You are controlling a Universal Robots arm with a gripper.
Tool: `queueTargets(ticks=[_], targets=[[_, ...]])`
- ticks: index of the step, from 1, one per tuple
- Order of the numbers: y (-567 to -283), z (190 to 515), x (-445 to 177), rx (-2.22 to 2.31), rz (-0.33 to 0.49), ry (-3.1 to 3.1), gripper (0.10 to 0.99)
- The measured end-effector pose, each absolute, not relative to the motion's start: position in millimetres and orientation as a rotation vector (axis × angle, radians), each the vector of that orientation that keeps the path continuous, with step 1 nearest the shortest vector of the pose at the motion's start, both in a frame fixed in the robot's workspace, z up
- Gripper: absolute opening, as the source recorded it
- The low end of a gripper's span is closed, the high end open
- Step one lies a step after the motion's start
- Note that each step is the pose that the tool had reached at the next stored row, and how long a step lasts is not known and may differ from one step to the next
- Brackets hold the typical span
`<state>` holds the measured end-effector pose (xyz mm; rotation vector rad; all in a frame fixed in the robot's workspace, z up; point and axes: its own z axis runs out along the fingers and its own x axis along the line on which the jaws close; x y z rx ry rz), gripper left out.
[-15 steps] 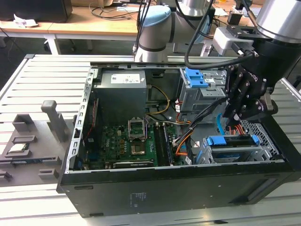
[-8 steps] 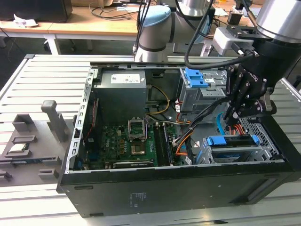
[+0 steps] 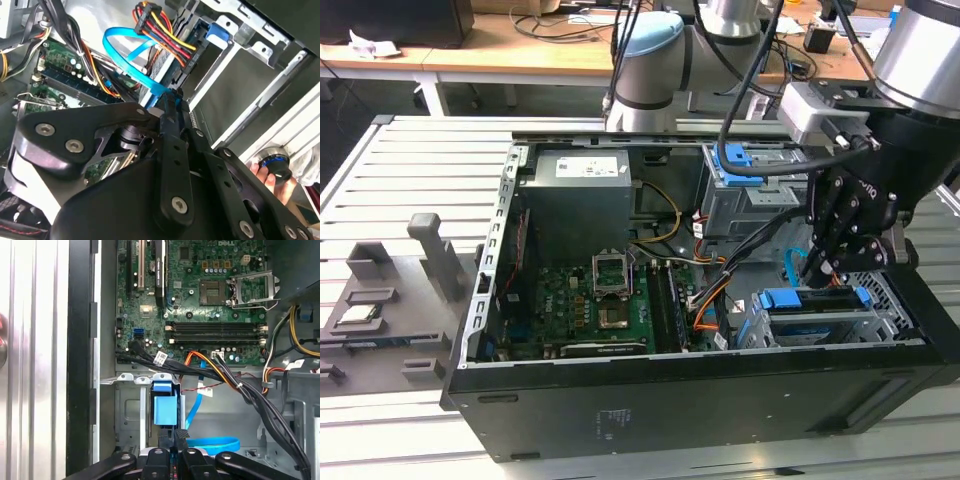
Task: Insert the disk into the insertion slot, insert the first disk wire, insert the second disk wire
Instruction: 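Insert the second disk wire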
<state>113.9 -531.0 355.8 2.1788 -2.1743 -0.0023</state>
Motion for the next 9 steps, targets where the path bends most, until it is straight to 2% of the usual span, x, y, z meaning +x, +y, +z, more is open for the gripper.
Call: queueTargets(ticks=[9], targets=[[-527.4, 345.5, 122.6, 2.18, -0.001, -2.173, 0.161]])
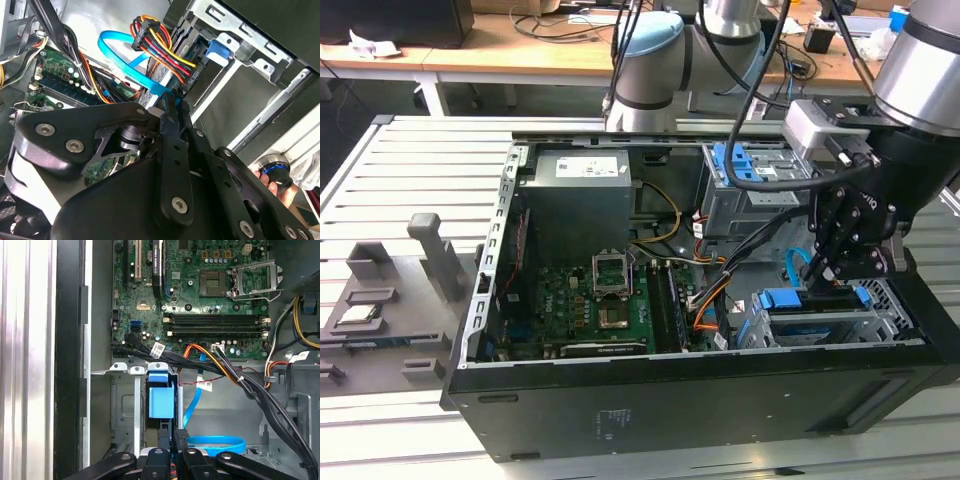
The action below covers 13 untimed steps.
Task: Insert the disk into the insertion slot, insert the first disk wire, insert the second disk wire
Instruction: 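Insert the second disk wire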
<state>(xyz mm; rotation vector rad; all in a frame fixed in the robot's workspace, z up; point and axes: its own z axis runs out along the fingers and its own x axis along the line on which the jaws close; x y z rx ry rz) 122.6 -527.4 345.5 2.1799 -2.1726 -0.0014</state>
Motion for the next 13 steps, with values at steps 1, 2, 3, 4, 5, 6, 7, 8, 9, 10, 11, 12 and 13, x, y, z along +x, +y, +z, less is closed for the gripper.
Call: queueTargets(ticks=[1, 2, 3, 4, 5, 6, 7, 8, 9, 10, 11, 12, 13], targets=[[-527.4, 345.2, 123.0, 2.18, -0.001, -2.172, 0.161], [-527.3, 344.8, 123.3, 2.18, -0.001, -2.173, 0.161], [-527.4, 344.4, 123.5, 2.18, -0.002, -2.173, 0.161], [-527.3, 343.7, 123.6, 2.18, -0.002, -2.173, 0.161], [-527.4, 342.9, 123.7, 2.18, -0.002, -2.172, 0.161], [-527.5, 342.2, 123.7, 2.18, -0.002, -2.172, 0.161], [-527.6, 341.3, 123.7, 2.18, -0.001, -2.172, 0.161], [-527.7, 340.2, 123.7, 2.18, -0.001, -2.172, 0.161], [-527.8, 339.0, 123.7, 2.18, -0.001, -2.172, 0.161], [-527.7, 338.8, 123.7, 2.18, -0.001, -2.172, 0.161], [-527.7, 338.5, 123.7, 2.179, 0.001, -2.171, 0.161], [-527.8, 338.4, 123.7, 2.179, 0.002, -2.171, 0.161], [-527.8, 338.4, 123.7, 2.179, 0.002, -2.171, 0.161]])
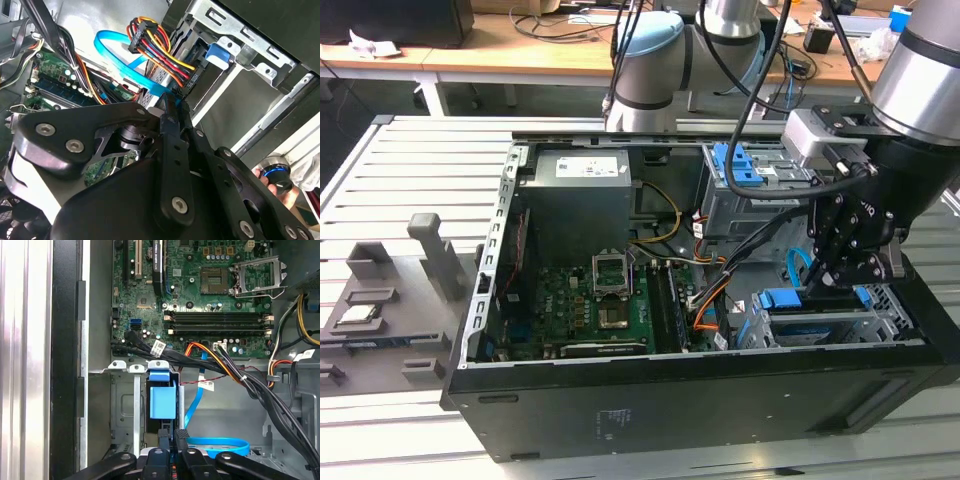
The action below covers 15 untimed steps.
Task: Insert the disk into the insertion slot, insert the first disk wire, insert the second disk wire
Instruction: 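Insert the second disk wire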
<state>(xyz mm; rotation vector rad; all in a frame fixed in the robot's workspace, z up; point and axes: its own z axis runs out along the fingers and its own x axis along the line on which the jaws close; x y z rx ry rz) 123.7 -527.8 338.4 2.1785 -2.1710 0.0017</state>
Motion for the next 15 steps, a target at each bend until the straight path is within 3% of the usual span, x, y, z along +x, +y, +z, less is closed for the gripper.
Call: queueTargets(ticks=[3, 4, 8, 10, 11, 15], targets=[[-527.7, 338.1, 123.7, 2.179, 0.002, -2.171, 0.173], [-527.7, 338.3, 123.7, 2.178, 0.002, -2.171, 0.235], [-525.7, 357.1, 123.7, 2.178, 0.002, -2.171, 0.235], [-523.0, 367.3, 123.7, 2.178, 0.003, -2.171, 0.224], [-521.3, 373.6, 123.7, 2.178, 0.003, -2.17, 0.106], [-519.8, 387.4, 123.7, 2.178, 0.003, -2.17, 0.106]])
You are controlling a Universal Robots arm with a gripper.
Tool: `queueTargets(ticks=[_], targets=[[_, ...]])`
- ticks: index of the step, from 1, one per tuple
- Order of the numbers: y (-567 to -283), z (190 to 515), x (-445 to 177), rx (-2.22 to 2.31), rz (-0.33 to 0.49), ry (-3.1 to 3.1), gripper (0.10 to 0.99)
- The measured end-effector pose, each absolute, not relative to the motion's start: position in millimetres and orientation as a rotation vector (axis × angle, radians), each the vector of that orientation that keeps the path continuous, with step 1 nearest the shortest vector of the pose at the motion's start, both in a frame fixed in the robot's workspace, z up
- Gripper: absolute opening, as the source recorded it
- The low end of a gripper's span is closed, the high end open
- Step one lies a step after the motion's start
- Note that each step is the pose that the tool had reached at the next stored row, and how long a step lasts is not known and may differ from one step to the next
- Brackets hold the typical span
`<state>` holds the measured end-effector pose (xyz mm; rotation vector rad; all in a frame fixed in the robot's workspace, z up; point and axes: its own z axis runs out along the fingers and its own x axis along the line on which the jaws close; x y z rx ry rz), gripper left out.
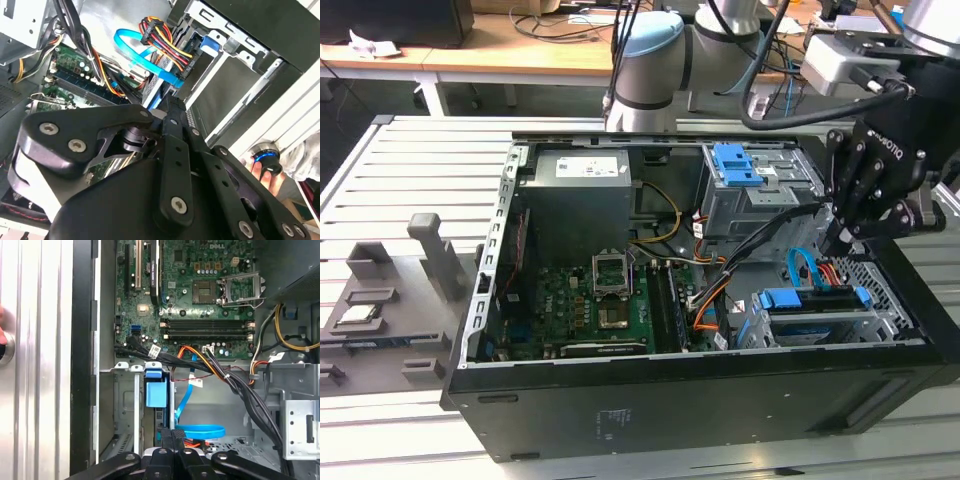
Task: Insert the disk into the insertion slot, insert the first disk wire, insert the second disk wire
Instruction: 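Insert the second disk wire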
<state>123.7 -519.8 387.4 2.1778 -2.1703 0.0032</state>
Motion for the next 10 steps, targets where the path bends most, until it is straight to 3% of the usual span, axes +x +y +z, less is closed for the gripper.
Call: queueTargets(ticks=[10], targets=[[-519.8, 388.7, 123.7, 2.178, 0.003, -2.17, 0.106]])
